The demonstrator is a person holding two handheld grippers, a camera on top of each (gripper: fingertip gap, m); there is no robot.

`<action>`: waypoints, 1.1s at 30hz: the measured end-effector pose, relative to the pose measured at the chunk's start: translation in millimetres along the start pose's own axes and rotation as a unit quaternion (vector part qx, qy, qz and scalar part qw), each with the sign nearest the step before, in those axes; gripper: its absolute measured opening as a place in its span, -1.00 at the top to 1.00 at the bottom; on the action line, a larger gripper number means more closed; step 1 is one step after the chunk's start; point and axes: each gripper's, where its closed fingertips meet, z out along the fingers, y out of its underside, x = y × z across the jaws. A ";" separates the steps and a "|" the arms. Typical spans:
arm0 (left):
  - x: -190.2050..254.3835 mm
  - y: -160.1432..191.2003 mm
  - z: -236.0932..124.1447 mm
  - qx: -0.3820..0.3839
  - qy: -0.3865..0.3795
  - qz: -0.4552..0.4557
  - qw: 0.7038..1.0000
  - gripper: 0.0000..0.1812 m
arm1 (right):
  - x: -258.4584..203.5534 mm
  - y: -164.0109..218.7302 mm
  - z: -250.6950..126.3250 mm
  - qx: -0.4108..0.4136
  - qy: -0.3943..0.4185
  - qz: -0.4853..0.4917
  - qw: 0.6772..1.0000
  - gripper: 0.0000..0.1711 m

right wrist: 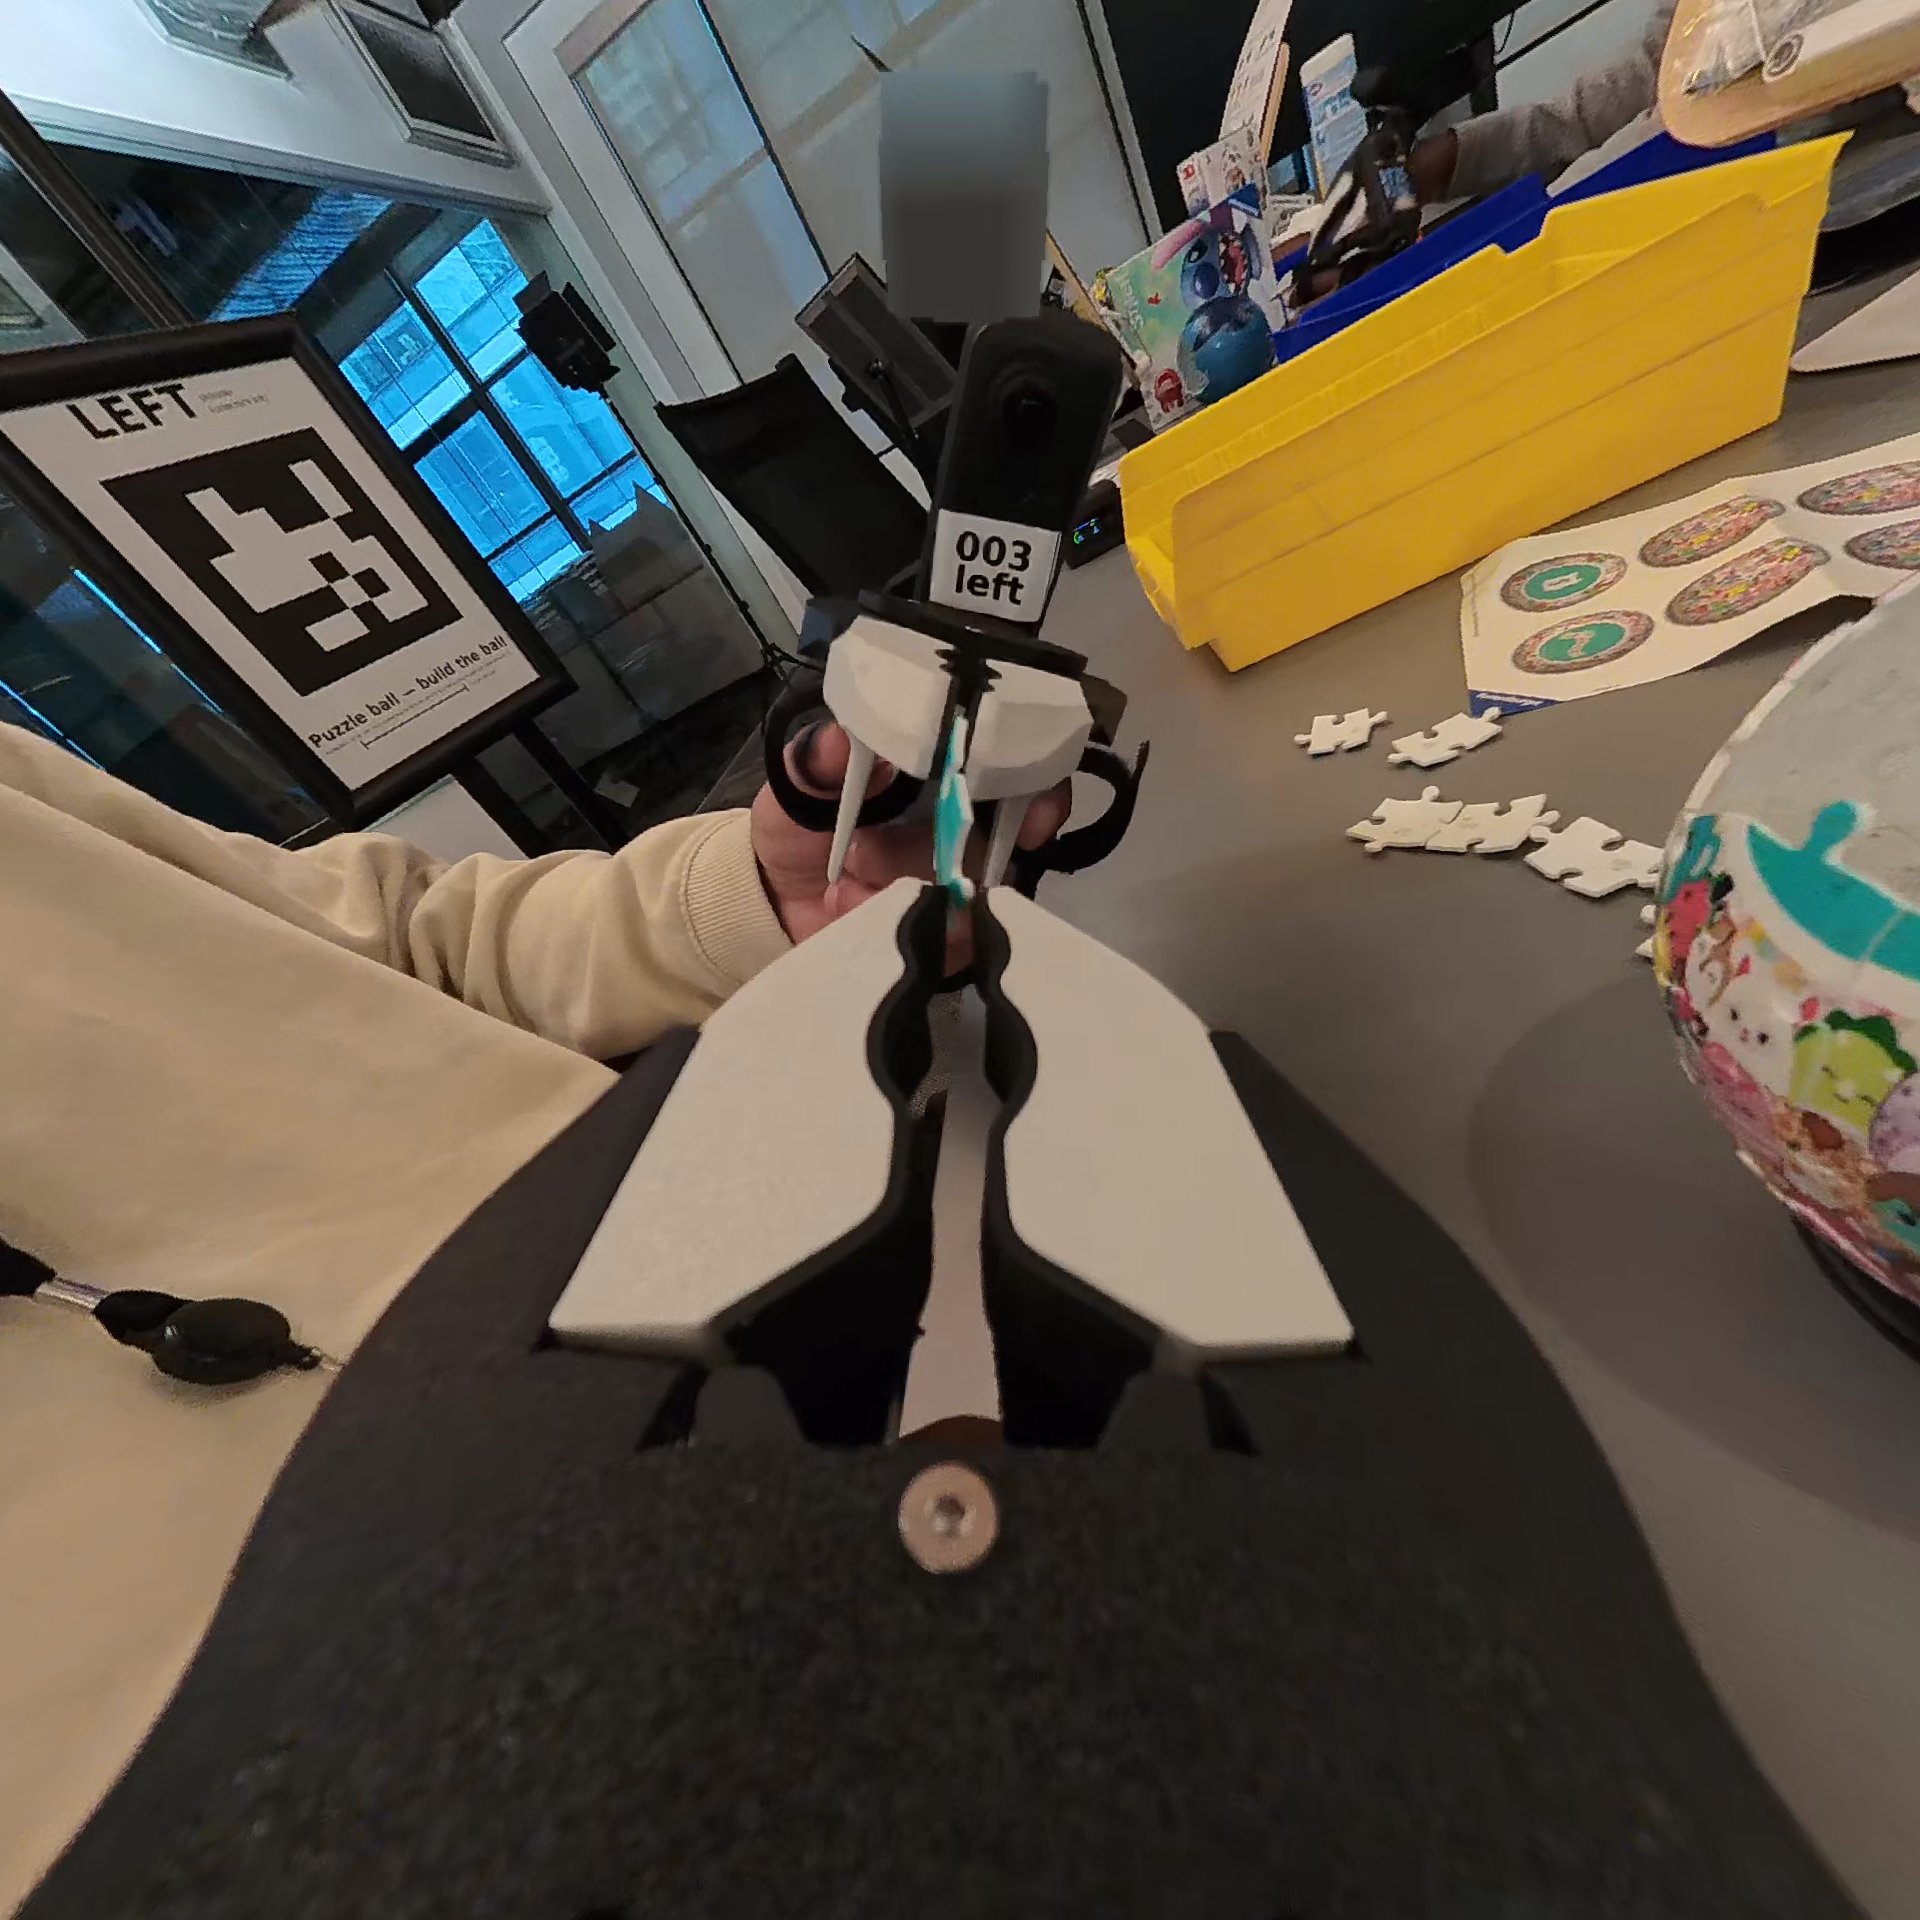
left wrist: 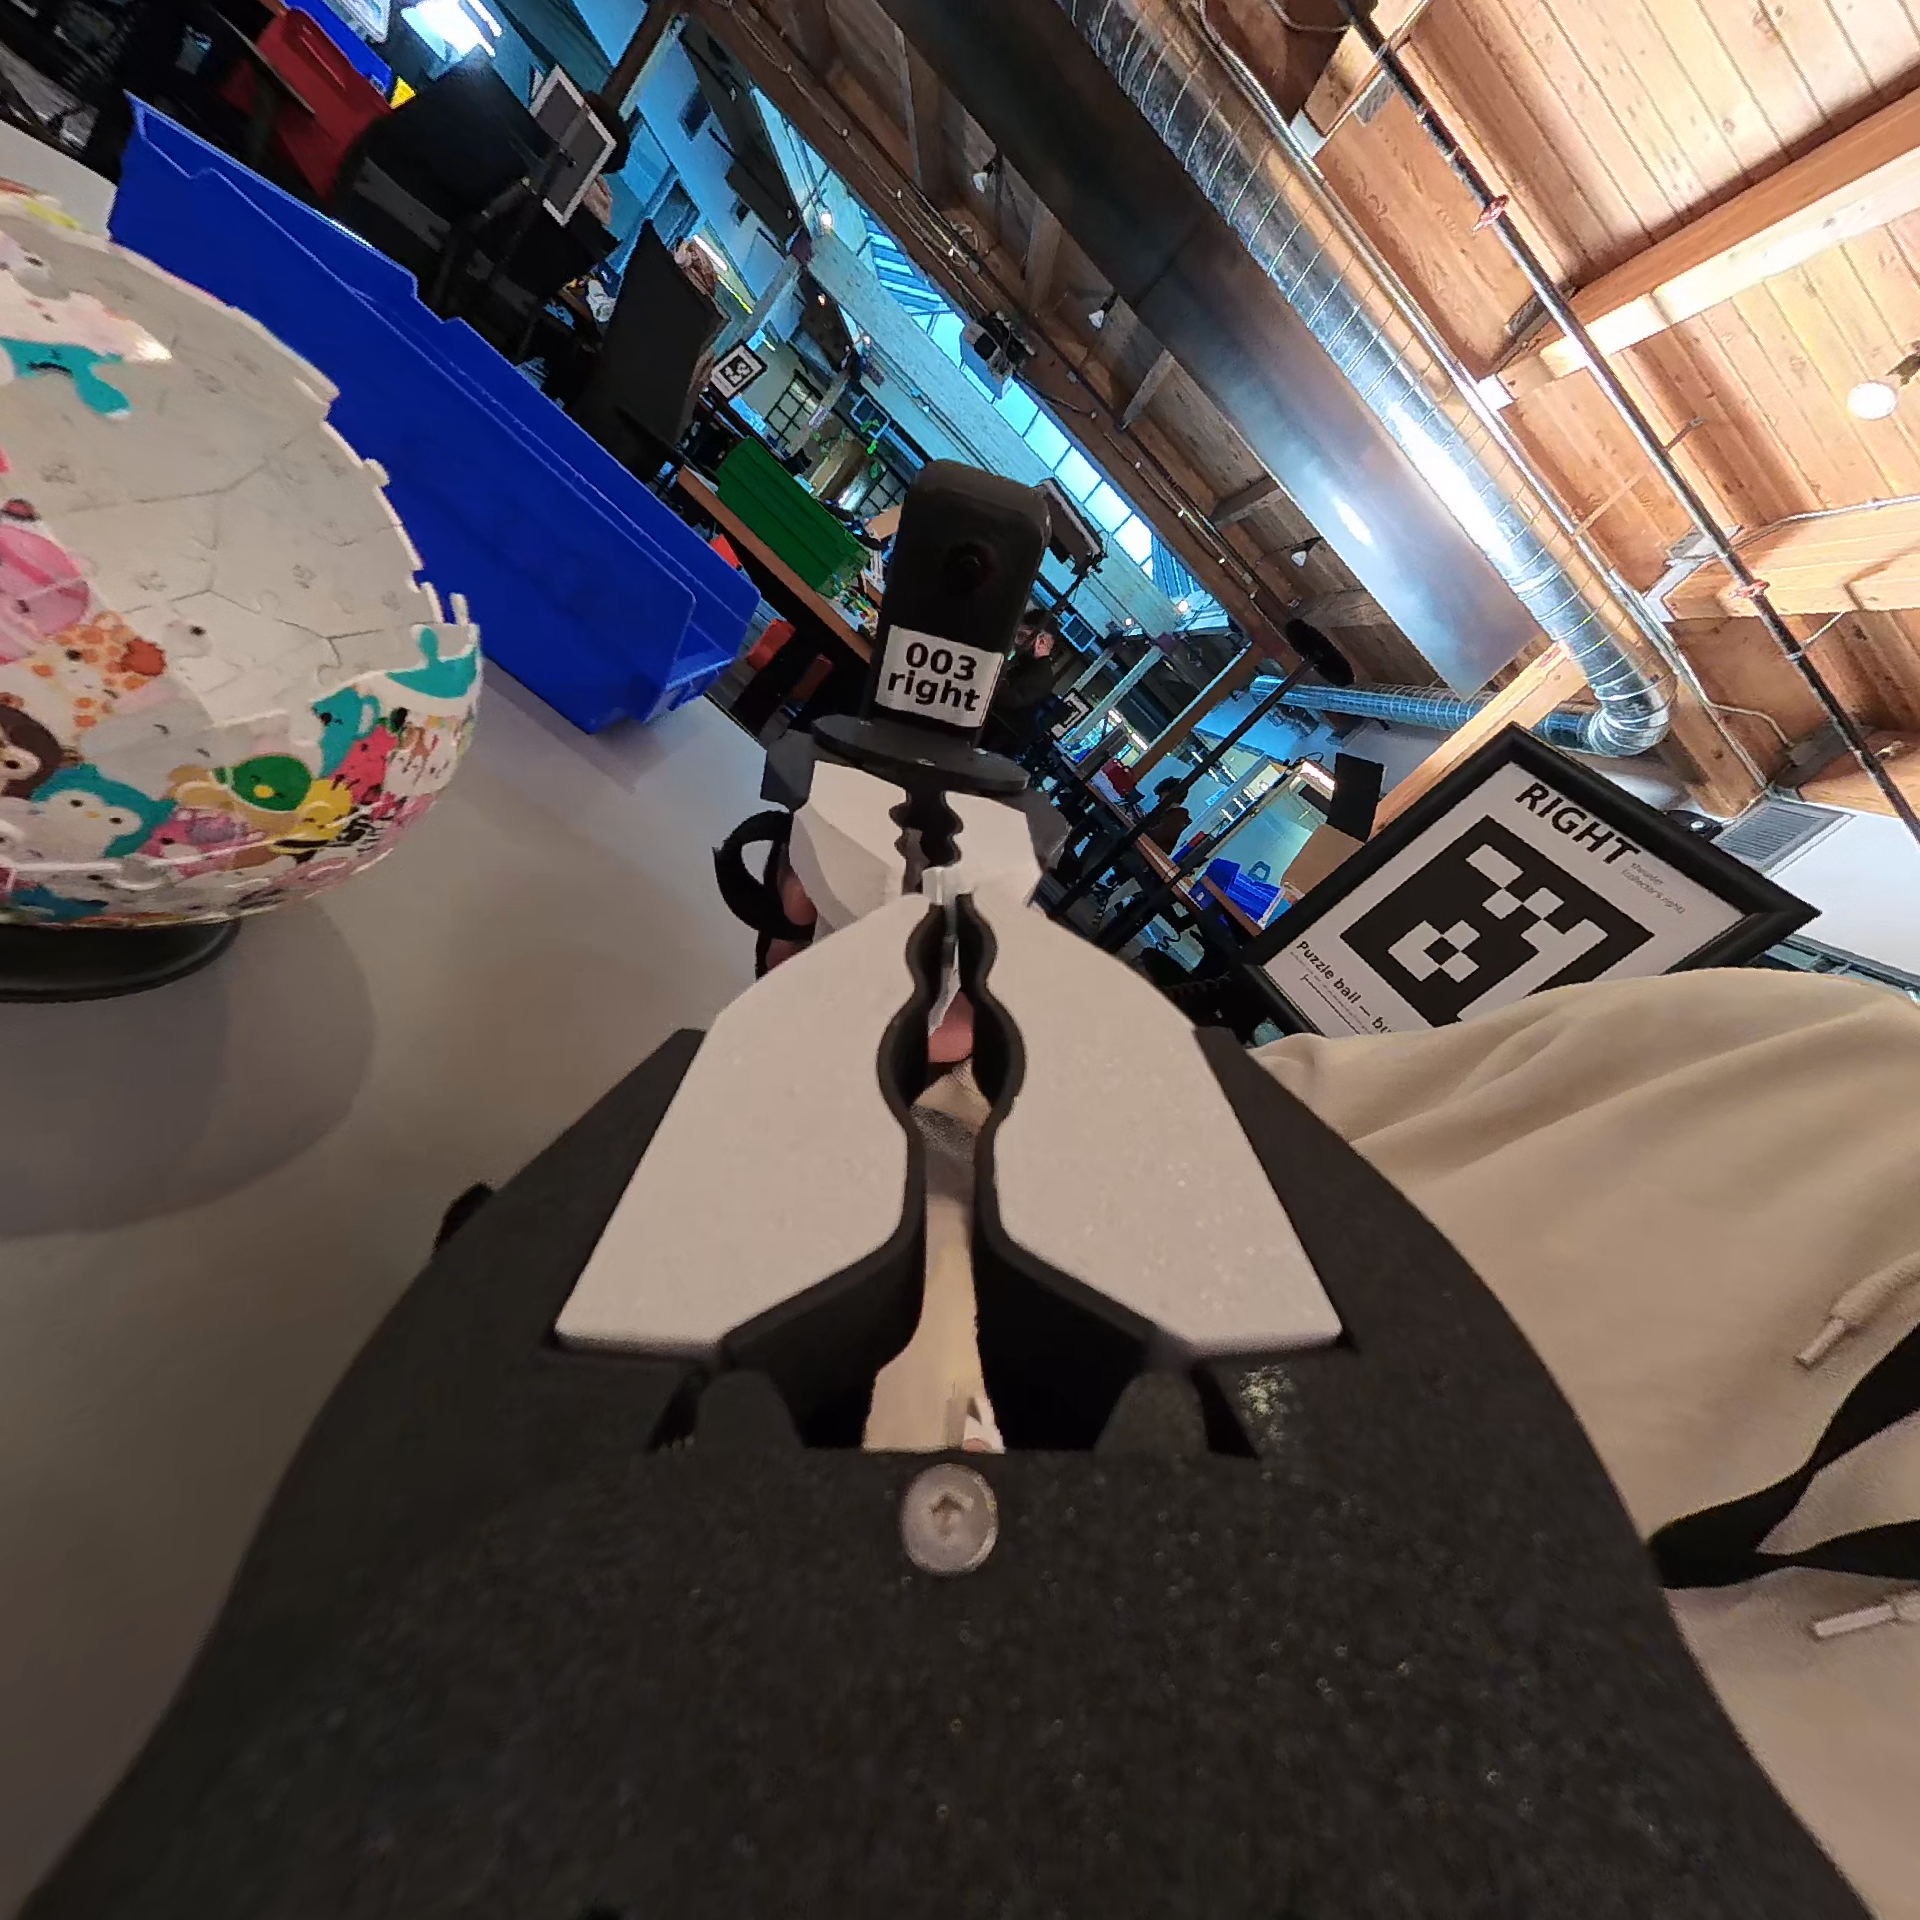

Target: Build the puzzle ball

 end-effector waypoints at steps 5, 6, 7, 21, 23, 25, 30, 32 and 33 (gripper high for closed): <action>-0.1 1.1 -0.3 -0.003 -0.002 0.002 1.000 0.98 | -0.6 -2.2 -1.5 0.007 -0.009 0.011 1.000 0.95; 0.5 0.9 -0.4 -0.002 0.002 -0.002 1.000 0.98 | -1.4 -2.8 -1.5 0.009 -0.011 0.011 1.000 0.95; 0.8 1.0 -0.4 -0.002 0.004 -0.004 1.000 0.98 | -1.8 -3.3 -1.7 0.009 -0.012 0.011 1.000 0.95; -34.3 -38.7 -118.6 0.025 -0.218 0.102 0.970 0.79 | 8.2 2.7 -2.0 0.004 -0.004 0.052 0.999 0.98; -29.4 -31.7 -118.9 0.001 -0.205 0.109 0.973 0.78 | 4.9 5.7 1.2 -0.002 -0.019 0.063 0.998 0.98; -28.0 -22.4 -114.4 -0.028 -0.201 0.112 0.973 0.78 | 0.8 6.9 4.4 -0.008 -0.025 0.058 0.998 0.98; -51.7 -4.0 -133.0 -0.131 -0.354 0.194 0.906 0.77 | 12.2 1.7 5.2 -0.034 0.120 -0.123 0.985 0.98; -59.4 0.3 -148.3 -0.149 -0.417 0.221 0.869 0.77 | 5.2 -0.9 6.7 -0.082 0.190 -0.300 0.931 0.98; -58.5 2.9 -147.2 -0.143 -0.417 0.216 0.871 0.77 | 2.3 -2.2 6.3 -0.104 0.223 -0.386 0.889 0.98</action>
